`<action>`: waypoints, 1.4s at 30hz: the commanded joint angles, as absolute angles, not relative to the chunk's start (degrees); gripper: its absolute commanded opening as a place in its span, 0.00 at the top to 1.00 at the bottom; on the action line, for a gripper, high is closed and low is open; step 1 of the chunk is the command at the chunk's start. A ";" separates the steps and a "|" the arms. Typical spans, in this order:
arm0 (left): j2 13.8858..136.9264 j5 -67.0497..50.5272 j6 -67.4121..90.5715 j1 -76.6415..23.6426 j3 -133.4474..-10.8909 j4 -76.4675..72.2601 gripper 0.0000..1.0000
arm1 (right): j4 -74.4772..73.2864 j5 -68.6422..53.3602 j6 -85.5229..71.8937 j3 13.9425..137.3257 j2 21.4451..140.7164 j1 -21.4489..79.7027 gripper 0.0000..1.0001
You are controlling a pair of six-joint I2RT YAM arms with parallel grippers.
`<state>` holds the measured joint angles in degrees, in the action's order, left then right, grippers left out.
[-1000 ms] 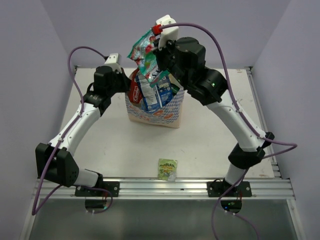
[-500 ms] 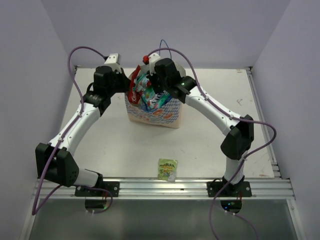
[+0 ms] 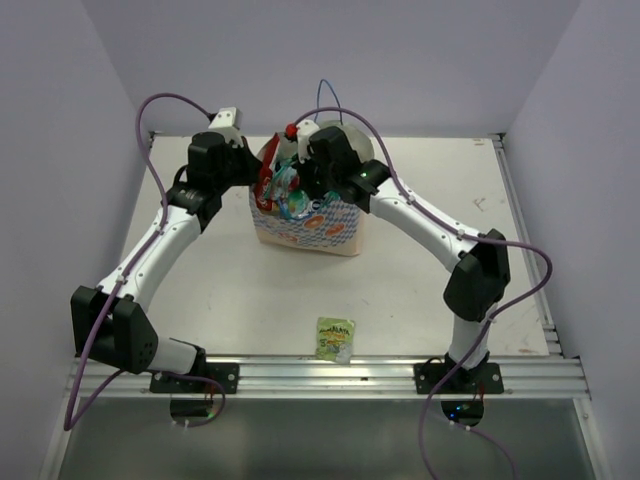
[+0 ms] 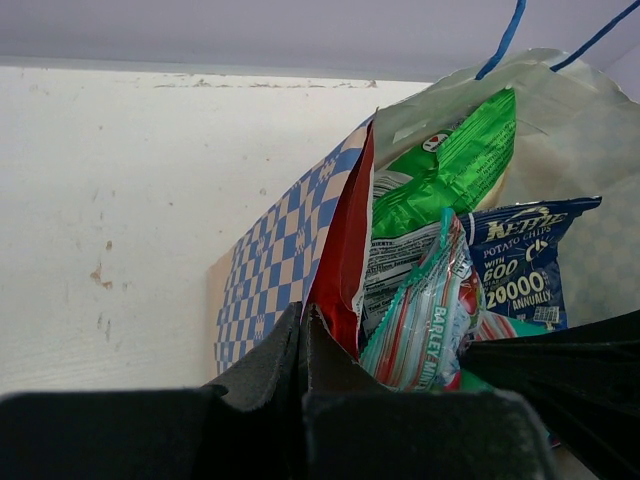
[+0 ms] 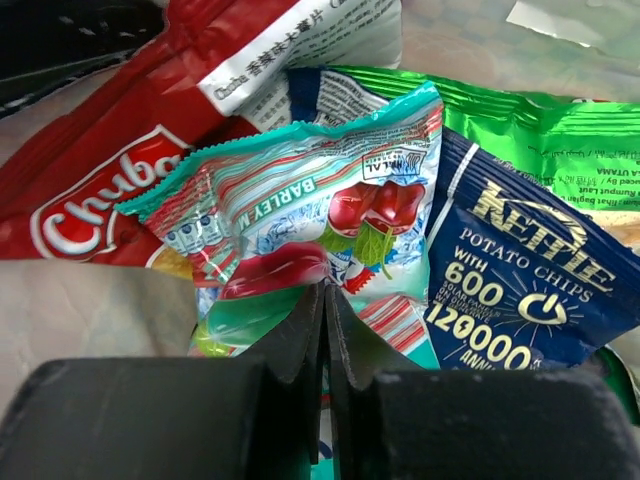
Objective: Place the snacks into the paper bag
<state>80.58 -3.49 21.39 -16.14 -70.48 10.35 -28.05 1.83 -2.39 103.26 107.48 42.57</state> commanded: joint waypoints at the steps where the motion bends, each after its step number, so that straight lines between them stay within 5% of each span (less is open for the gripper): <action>1: 79.19 -4.66 20.92 -16.17 -71.54 5.36 1.00 | -28.48 2.45 -1.50 103.79 101.01 43.85 0.93; 2: 79.19 -4.66 20.92 -16.17 -71.54 5.45 1.00 | -27.87 3.16 -0.36 104.23 99.59 44.29 0.75; 3: 79.19 -4.66 20.92 -16.17 -71.54 5.36 1.00 | -27.25 4.12 1.48 104.50 97.75 44.91 0.36; 5: 79.19 -4.57 20.83 -16.17 -71.63 5.36 1.00 | -25.67 8.25 4.46 104.94 92.76 47.71 0.01; 13: 78.75 -4.74 21.71 -16.17 -71.46 5.45 1.00 | -28.74 17.83 3.26 98.72 80.43 54.84 0.01; 20: 77.43 -4.39 21.97 -16.17 -70.75 5.80 1.00 | -25.14 22.06 -8.67 71.74 70.84 58.79 0.01; 42: 75.67 -3.78 22.06 -16.17 -68.82 6.15 1.00 | -4.41 18.21 -31.99 38.94 80.93 69.08 0.01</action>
